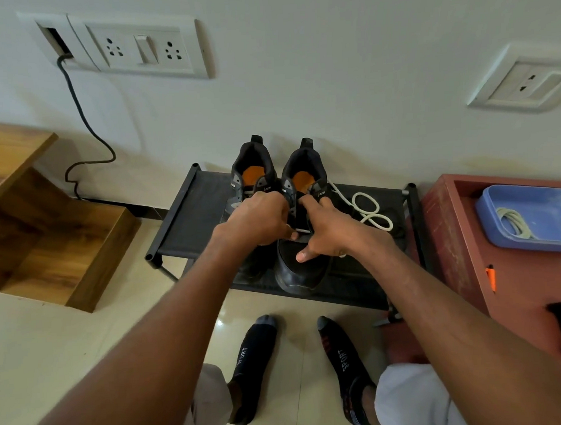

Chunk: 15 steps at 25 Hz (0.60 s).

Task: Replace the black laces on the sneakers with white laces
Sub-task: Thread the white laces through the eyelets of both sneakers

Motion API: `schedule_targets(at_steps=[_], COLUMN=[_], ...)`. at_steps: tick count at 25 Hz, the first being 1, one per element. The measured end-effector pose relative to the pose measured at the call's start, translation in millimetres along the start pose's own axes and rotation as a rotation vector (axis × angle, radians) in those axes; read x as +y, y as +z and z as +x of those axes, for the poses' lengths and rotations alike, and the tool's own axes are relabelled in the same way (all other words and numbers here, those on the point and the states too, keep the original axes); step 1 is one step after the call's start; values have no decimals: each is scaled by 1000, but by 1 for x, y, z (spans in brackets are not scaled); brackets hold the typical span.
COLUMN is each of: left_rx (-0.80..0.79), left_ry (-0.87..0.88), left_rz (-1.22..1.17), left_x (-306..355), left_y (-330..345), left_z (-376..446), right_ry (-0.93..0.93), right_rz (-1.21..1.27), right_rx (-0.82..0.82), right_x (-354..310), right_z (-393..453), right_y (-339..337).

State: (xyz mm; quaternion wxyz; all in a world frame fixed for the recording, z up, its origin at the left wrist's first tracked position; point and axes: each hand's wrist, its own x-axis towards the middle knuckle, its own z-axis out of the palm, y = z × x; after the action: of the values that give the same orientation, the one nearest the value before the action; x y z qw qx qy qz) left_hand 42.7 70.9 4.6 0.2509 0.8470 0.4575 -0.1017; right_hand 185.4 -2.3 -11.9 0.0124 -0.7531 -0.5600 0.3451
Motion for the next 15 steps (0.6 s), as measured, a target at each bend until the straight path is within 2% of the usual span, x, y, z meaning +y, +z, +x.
schedule_targets(at_steps=[3, 8, 10, 12, 13, 14, 15], left_rx=[64, 154, 266, 339, 353, 392, 453], left_ry=[38, 91, 207, 350, 367, 326, 234], left_rz=[-19, -347, -722, -1309, -1538, -1622, -1503], left_x=[3, 3, 7, 4, 0, -4, -8], left_y=[-1, -12, -25, -45, -52, -54, -53], left_z=[0, -5, -12, -19, -21, -20, -18], right_ry=[20, 47, 40, 26, 22, 20, 15], right_rz=[12, -1, 4, 25, 32, 32, 23], right_rx=[0, -36, -45, -46, -42, -40, -38], right_x=[-1, 2, 4, 6, 6, 7, 7], right_z=[2, 3, 2, 2, 2, 2, 2], right_y=[0, -6, -8, -7, -7, -7, -7])
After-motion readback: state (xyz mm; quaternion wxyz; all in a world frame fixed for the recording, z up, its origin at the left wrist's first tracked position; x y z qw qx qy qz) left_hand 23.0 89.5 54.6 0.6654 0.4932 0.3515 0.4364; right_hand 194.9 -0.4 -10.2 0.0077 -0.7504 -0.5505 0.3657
